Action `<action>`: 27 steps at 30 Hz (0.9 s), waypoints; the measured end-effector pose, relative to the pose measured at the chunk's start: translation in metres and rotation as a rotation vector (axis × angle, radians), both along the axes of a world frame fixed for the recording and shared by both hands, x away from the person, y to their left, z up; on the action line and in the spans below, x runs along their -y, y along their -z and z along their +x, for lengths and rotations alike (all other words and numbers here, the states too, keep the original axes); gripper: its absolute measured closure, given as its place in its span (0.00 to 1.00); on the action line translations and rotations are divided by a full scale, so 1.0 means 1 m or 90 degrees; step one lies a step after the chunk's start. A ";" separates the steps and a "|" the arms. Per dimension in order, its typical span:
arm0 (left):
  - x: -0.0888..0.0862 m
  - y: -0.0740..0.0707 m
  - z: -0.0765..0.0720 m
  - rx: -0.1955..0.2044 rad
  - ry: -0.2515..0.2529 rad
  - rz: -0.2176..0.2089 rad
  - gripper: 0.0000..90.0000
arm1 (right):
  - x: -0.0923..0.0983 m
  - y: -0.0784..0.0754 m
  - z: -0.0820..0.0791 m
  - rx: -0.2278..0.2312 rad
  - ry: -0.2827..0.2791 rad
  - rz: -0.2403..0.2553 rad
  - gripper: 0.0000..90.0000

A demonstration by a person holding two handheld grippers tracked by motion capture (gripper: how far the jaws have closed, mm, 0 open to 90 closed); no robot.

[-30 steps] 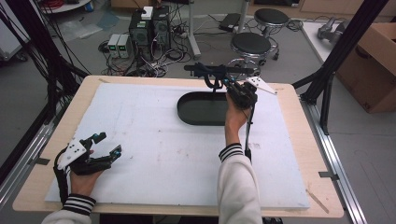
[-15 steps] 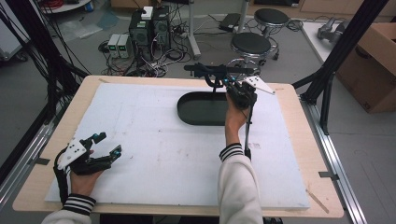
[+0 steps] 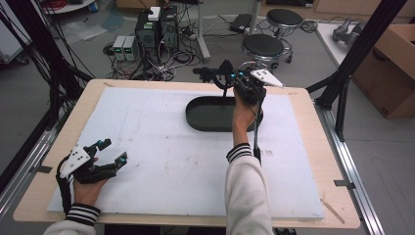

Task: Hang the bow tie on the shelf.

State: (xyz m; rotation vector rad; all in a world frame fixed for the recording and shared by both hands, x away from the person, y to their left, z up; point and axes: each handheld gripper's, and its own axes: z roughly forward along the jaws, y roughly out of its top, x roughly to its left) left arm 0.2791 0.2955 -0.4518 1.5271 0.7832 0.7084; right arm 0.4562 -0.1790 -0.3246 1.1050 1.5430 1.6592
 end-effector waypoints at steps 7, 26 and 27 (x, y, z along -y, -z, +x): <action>0.000 0.000 0.000 0.002 0.001 -0.002 0.21 | 0.003 0.007 0.002 -0.024 0.012 -0.002 0.90; 0.000 0.000 0.000 0.003 0.001 -0.001 0.21 | -0.004 0.001 -0.014 0.018 0.053 -0.091 0.28; 0.000 0.000 0.000 0.003 0.001 0.000 0.21 | -0.003 0.001 -0.018 0.022 0.051 -0.094 0.27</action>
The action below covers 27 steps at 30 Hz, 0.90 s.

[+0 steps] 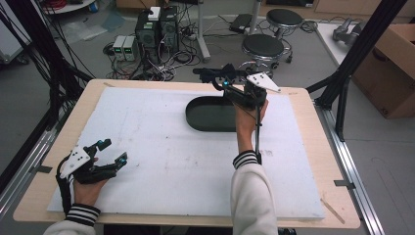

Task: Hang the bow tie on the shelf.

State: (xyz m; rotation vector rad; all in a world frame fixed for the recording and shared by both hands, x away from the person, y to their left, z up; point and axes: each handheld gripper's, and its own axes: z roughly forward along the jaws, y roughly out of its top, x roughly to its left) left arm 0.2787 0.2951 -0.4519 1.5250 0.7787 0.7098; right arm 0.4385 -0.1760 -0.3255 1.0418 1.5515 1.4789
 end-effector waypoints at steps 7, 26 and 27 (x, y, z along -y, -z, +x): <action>0.000 0.000 0.000 0.002 0.000 0.004 0.21 | 0.013 -0.004 -0.032 0.020 -0.017 -0.027 0.21; 0.001 0.000 0.000 -0.001 -0.011 0.004 0.21 | 0.078 0.016 -0.135 0.031 -0.033 -0.048 0.13; 0.001 0.000 0.000 0.000 -0.012 0.005 0.21 | 0.080 0.017 -0.140 0.028 -0.034 -0.051 0.13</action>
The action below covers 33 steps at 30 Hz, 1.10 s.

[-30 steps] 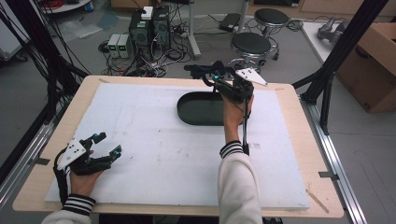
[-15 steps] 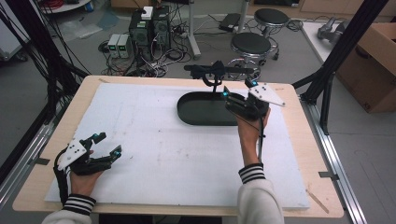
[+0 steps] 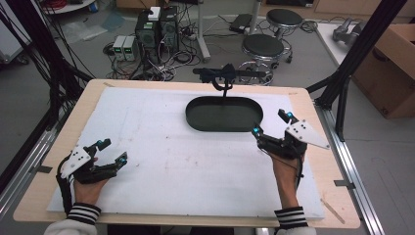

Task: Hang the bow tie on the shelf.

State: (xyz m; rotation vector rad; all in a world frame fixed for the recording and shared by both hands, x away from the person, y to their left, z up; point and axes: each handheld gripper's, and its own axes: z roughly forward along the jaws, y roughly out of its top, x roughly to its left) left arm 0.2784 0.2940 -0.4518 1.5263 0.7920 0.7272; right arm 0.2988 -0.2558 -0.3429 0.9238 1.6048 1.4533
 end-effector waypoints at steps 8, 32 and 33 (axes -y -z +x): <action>0.000 0.000 0.000 0.000 0.001 0.000 0.21 | 0.013 0.033 -0.029 -0.017 0.004 0.010 0.12; 0.000 0.000 -0.003 0.019 0.005 0.002 0.20 | 0.012 0.109 -0.065 -0.039 0.034 0.008 0.12; 0.000 0.000 -0.003 0.019 0.005 0.004 0.20 | 0.012 0.109 -0.065 -0.039 0.035 0.008 0.12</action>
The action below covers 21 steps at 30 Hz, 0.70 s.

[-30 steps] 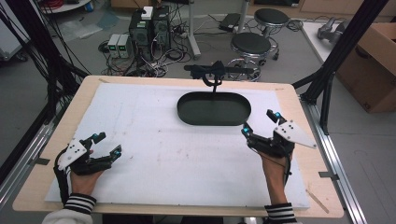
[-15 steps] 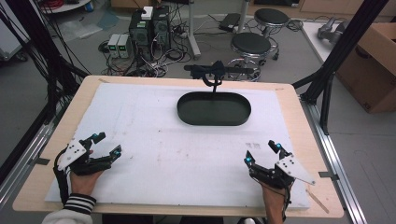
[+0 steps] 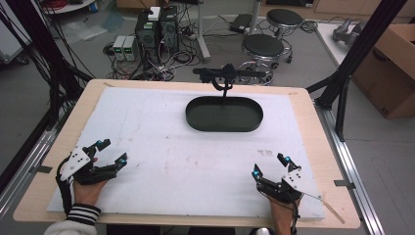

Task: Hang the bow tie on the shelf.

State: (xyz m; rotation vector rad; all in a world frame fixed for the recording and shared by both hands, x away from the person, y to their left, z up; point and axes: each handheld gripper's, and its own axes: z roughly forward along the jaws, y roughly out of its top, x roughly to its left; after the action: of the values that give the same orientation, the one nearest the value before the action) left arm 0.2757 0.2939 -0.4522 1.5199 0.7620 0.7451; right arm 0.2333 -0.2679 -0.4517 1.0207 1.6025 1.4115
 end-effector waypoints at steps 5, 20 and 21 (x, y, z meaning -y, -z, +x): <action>0.000 0.000 0.000 0.002 0.001 0.002 0.20 | 0.001 0.000 -0.001 0.001 0.007 0.009 0.12; 0.001 0.000 -0.001 0.007 0.001 0.002 0.20 | 0.004 0.001 0.001 -0.005 -0.004 0.018 0.12; 0.001 0.000 -0.001 0.007 0.001 0.002 0.20 | 0.003 0.001 0.001 -0.007 -0.004 0.022 0.12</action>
State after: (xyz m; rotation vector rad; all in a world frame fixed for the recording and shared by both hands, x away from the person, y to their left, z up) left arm 0.2747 0.2931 -0.4525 1.5174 0.7521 0.7538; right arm 0.2343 -0.2714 -0.4523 1.0454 1.5959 1.4440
